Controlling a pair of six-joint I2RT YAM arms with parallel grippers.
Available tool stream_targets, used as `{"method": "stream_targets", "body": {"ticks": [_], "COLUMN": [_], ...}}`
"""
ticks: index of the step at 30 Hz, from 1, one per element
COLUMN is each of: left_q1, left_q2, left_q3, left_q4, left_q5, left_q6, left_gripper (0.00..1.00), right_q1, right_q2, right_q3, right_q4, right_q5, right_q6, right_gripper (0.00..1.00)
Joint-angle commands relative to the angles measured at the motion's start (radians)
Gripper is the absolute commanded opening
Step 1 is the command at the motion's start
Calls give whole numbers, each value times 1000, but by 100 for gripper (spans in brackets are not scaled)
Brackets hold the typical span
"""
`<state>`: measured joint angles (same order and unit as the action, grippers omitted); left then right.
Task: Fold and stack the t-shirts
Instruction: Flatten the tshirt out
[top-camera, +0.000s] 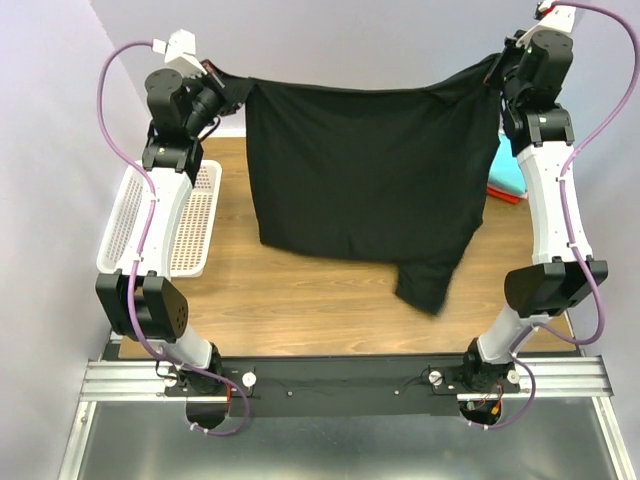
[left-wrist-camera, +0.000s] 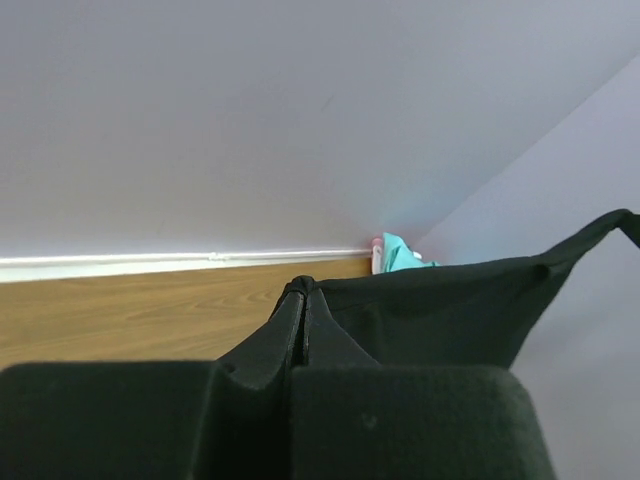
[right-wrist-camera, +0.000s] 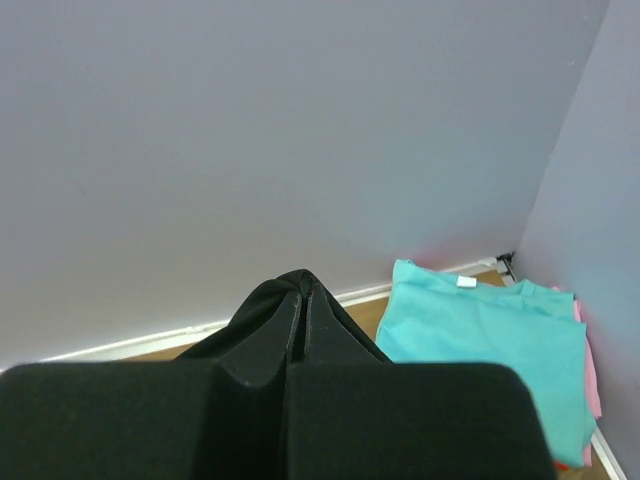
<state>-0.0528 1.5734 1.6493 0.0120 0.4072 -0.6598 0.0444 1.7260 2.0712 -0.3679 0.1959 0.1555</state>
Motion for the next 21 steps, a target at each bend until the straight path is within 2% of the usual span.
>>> {"method": "stream_targets", "body": {"ticks": [1,9,13,16,21], "left_q1": [-2,-2,-2,-2,-2], "left_q2": [-22,-153,-281,-436,-601], "left_q3": [78,-6,-92,-184,-250], "left_q4": [36,40,52,62,31], "left_q5": [39,16,-34,-99,-209], "left_q6": [14,23,20,28,37], "left_gripper": [0,0,0,0,0], "right_q1": [-8,-8,-6,-6,-8], "right_q2": [-25,-153,-259,-369,-502], "right_q3": [95,56,17,-58,-126], "right_q4": [30,49,78,145,179], "right_q5": [-1,-1,-3,3,17], "right_q6": [-7,6,10,9,-26], "right_gripper": [0,0,0,0,0]}}
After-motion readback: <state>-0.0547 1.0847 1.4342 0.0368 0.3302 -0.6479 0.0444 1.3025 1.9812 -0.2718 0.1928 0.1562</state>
